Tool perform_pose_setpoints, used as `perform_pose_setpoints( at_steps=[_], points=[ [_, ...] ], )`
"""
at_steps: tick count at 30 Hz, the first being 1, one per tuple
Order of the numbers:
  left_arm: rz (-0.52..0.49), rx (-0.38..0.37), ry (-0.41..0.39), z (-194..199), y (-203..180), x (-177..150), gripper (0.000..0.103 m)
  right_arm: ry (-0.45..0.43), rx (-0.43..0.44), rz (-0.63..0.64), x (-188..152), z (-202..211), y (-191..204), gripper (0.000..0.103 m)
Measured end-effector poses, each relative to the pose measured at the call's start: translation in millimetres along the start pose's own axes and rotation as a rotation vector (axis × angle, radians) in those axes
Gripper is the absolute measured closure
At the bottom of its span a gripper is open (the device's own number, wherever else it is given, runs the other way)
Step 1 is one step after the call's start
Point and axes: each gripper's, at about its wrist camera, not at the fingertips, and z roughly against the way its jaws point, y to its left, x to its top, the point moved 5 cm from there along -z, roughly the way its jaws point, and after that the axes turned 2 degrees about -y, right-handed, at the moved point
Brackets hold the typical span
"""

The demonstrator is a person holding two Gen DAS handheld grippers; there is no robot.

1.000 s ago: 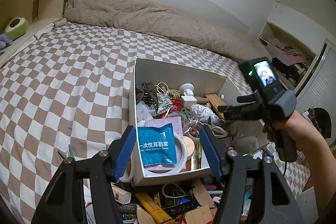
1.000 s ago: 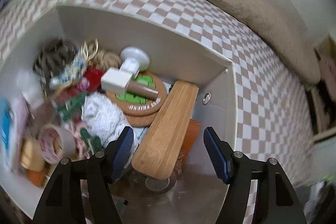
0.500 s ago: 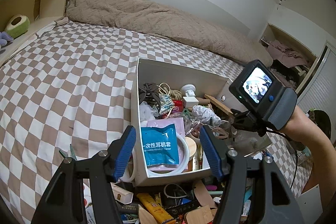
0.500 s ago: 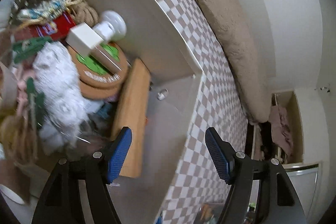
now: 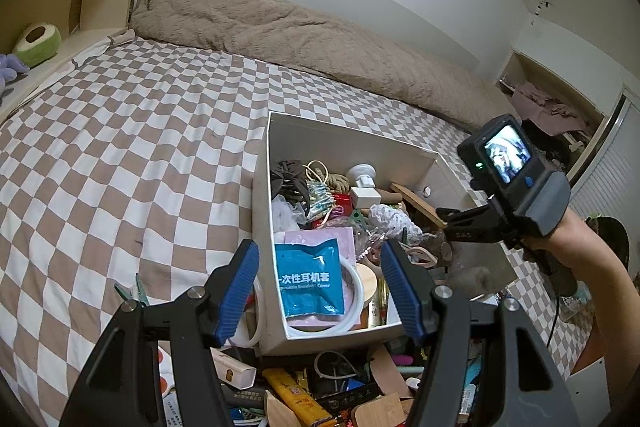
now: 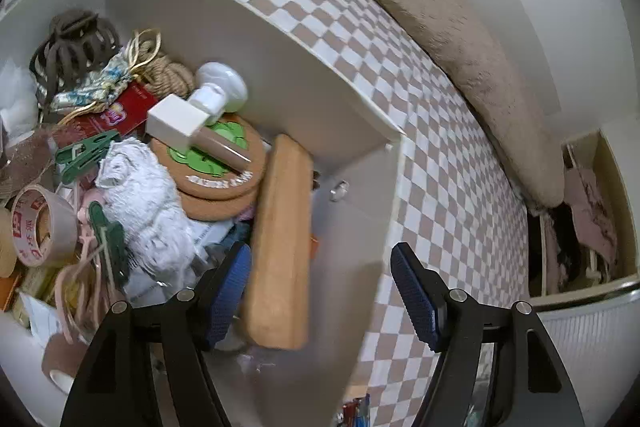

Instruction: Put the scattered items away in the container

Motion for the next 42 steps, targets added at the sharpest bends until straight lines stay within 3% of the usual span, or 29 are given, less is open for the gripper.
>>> perform_pose_setpoints(
  at_steps=[5, 12, 14, 17, 19, 23, 28, 33, 42],
  points=[
    [0.006, 0.003, 0.003, -2.2, 3.4, 0.9, 0.040, 0.038, -0.057, 0.049, 2.3, -14.3, 7.9, 0.028],
    [0.004, 0.002, 0.008, -3.9, 3.0, 0.1, 0.040, 0.048, -0.143, -0.026, -3.3, -20.2, -19.6, 0.025],
    [0.003, 0.001, 0.007, -3.8, 2.3, 0.8, 0.040, 0.046, -0.125, -0.080, -8.4, -21.1, -29.7, 0.025],
    [0.006, -0.001, 0.004, -3.6, 1.3, 1.3, 0.040, 0.006, -0.014, -0.156, -5.0, -14.7, -30.6, 0.025],
    [0.008, -0.003, 0.003, -3.3, 1.2, 0.9, 0.040, 0.010, 0.019, -0.128, -0.9, -16.2, -19.0, 0.025],
    [0.008, 0.002, 0.006, -3.0, 2.9, -0.7, 0.040, 0.044, 0.037, -0.053, 1.7, -26.4, 7.4, 0.023],
    [0.014, 0.003, 0.005, -2.9, 5.2, 0.3, 0.040, 0.100, -0.033, 0.018, -2.6, -46.6, 14.3, 0.021],
    [0.018, 0.002, 0.002, -2.1, 6.5, 0.6, 0.040, 0.052, -0.030, -0.073, 2.6, -39.6, -9.7, 0.021],
    [0.020, 0.003, 0.001, -1.3, 7.0, -0.5, 0.040, 0.044, 0.003, -0.185, -4.3, -37.1, -49.3, 0.021]
  ],
)
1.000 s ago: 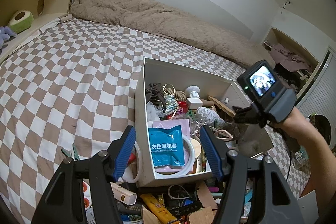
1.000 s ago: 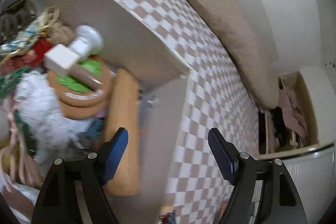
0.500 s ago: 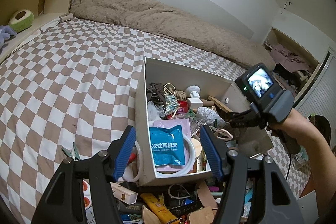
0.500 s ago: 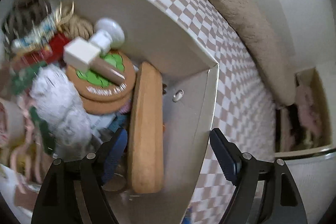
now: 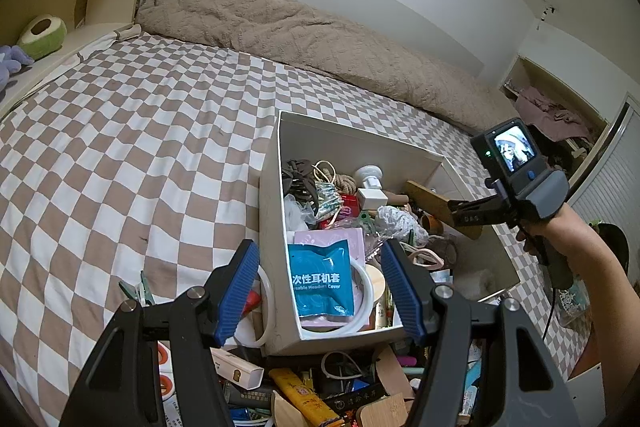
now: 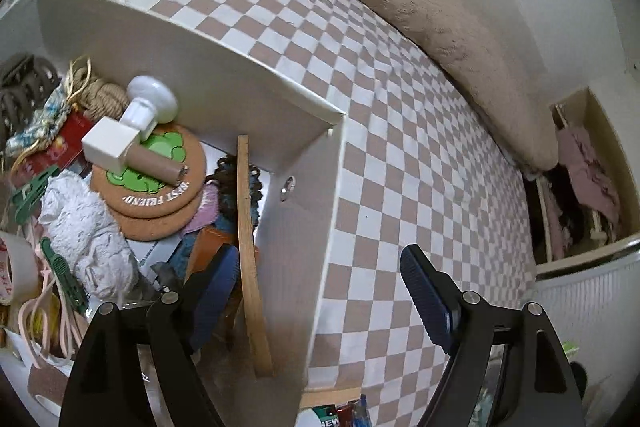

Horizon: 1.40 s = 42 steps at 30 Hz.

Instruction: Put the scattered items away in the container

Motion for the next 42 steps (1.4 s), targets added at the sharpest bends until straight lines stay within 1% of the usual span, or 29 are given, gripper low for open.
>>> perform_pose_setpoints(
  at_steps=[3, 5, 9, 14, 16, 21, 26, 28, 33, 35, 37, 39, 40, 42],
  points=[
    [0.000, 0.001, 0.000, 0.0, 0.1, 0.0, 0.040, 0.032, -0.003, -0.019, -6.6, -3.1, 1.2, 0.021],
    [0.002, 0.001, 0.000, 0.2, 0.3, 0.0, 0.040, 0.054, 0.009, -0.029, -13.8, -10.4, 0.1, 0.021],
    [0.002, 0.000, -0.001, 0.2, 0.7, 0.2, 0.040, 0.063, 0.051, -0.070, -18.6, -16.6, -7.7, 0.021],
    [-0.001, 0.000, 0.001, -0.9, -0.1, -0.2, 0.040, 0.019, 0.043, -0.107, -12.3, -1.9, -14.6, 0.021],
    [-0.001, 0.001, 0.001, -0.9, -0.2, -0.3, 0.040, 0.019, 0.037, -0.115, -9.8, -0.3, -20.0, 0.021],
    [-0.003, 0.001, 0.001, -1.3, -0.4, -0.4, 0.040, 0.077, -0.014, -0.042, -15.8, -9.0, -9.9, 0.021],
    [-0.001, 0.003, 0.002, -1.6, -0.4, -0.7, 0.040, 0.123, 0.002, 0.001, -29.4, -22.4, 4.3, 0.021],
    [0.000, 0.003, 0.002, -1.1, 0.1, -0.9, 0.040, 0.108, -0.006, 0.003, -29.9, -23.0, 7.5, 0.021],
    [-0.001, 0.004, 0.003, -1.3, -0.5, -0.8, 0.040, 0.087, 0.011, -0.020, -30.3, -20.1, 3.3, 0.020],
    [-0.001, 0.004, 0.002, -1.2, -0.6, -0.6, 0.040, 0.049, 0.011, -0.045, -29.5, -15.2, -3.4, 0.020],
    [-0.003, 0.003, 0.002, -1.1, -0.5, -0.5, 0.040, -0.008, 0.025, -0.087, -28.6, -5.0, -10.7, 0.020],
    [-0.005, 0.003, 0.002, -0.9, -0.7, -0.6, 0.040, -0.074, 0.064, -0.133, -29.6, 9.4, -15.8, 0.012],
    [-0.007, 0.003, 0.002, -0.9, -1.0, -0.6, 0.040, -0.101, 0.082, -0.148, -30.8, 16.0, -16.0, 0.004],
    [-0.009, 0.004, 0.003, -1.6, -1.7, -0.5, 0.040, -0.155, 0.111, -0.162, -34.1, 32.9, -11.3, 0.003]
  ],
)
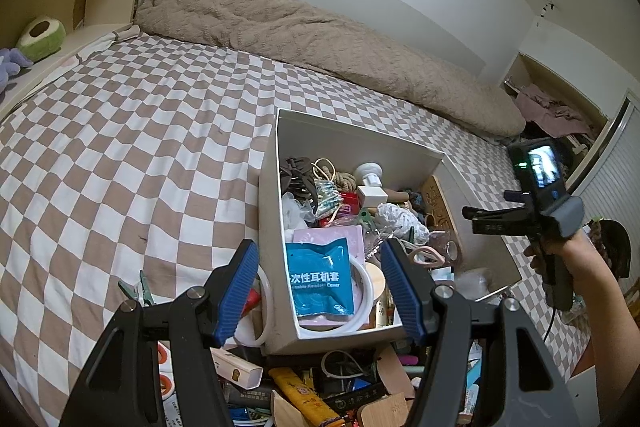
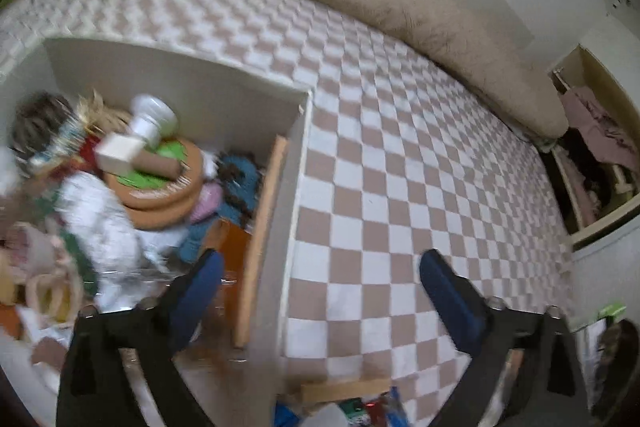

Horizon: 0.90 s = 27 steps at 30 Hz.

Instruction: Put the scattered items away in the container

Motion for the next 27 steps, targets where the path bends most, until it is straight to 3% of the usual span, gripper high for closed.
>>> perform_pose_setpoints(
  at_steps=[8, 10, 14, 16, 27],
  points=[
    [-0.022, 0.026, 0.002, -1.1, -4.2, -2.3, 0.039, -0.175, 0.140, -0.106, -18.5, 56.5, 2.6, 0.000],
    [-0.028, 0.038, -0.006, -0.2, -5.6, -2.0, 0.015, -0.210, 0.171, -0.130, -24.0, 67.7, 2.5, 0.000],
    [-0.048, 0.048, -0.029, 2.5, -11.5, -0.7, 0.009, -0.273, 0.214, -0.173, -36.3, 88.9, 2.6, 0.000],
    [-0.063, 0.052, -0.035, 3.4, -15.8, -1.2, 0.001, -0.299, 0.222, -0.188, -40.5, 98.1, 2.1, 0.000],
    [-0.184, 0.080, -0.090, 26.1, -53.9, -4.2, 0.000, -0.404, 0.252, -0.237, -62.7, 159.1, 0.6, 0.000]
  ],
)
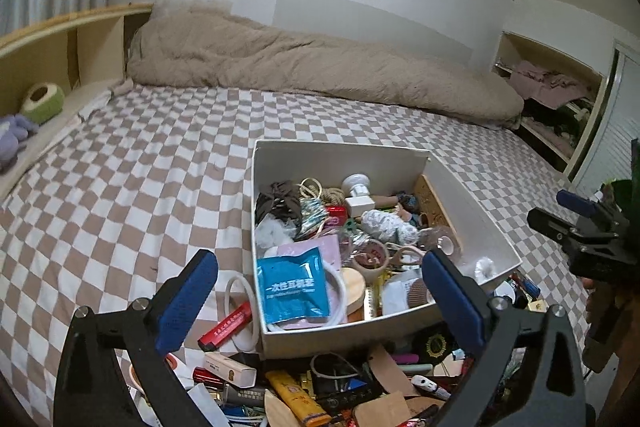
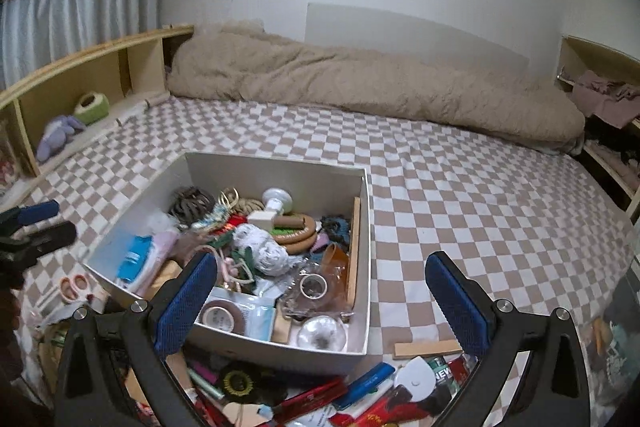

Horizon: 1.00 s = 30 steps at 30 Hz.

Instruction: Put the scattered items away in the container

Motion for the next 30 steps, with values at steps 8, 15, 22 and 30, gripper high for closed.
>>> perform_pose_setpoints(
  at_steps=[8, 15, 22, 30],
  points=[
    [-0.056, 0.009, -0.032, 22.8, -27.8, 3.2, 0.000, -0.054, -0.020, 0.007, 0.6, 31.9, 6.9, 0.000],
    [-0.061, 0.052, -0.041, 37.8, -36.0, 0.3, 0.000, -0.118, -0.004, 0.009, -5.4, 60.5, 13.0, 0.000],
    [-0.075, 0.061, -0.062, 52.0, -41.5, -4.3, 0.000, -0.148, -0.002, 0.035, -12.3, 76.7, 19.3, 0.000],
    [-0.083, 0.070, -0.096, 68.6, -45.0, -6.4, 0.000, -0.169, -0.008, 0.064, -16.6, 88.8, 21.1, 0.000]
  ],
)
